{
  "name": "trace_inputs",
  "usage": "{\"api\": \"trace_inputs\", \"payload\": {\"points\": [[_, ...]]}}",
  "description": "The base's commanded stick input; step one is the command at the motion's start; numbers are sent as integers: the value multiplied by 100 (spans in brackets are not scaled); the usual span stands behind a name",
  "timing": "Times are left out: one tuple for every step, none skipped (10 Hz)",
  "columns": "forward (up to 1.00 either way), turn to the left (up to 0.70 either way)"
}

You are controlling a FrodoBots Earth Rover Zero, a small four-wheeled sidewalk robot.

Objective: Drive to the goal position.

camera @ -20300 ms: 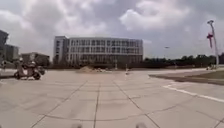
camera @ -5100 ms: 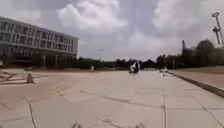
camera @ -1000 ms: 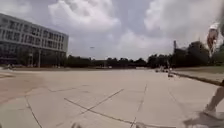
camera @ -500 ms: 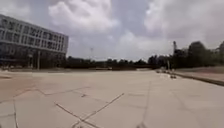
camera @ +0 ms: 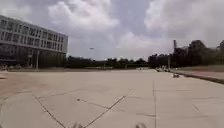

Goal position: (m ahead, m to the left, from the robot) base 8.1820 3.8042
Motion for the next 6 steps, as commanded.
{"api": "trace_inputs", "payload": {"points": [[60, 0], [60, 0], [60, 0], [60, 0], [60, 0], [60, 0]]}}
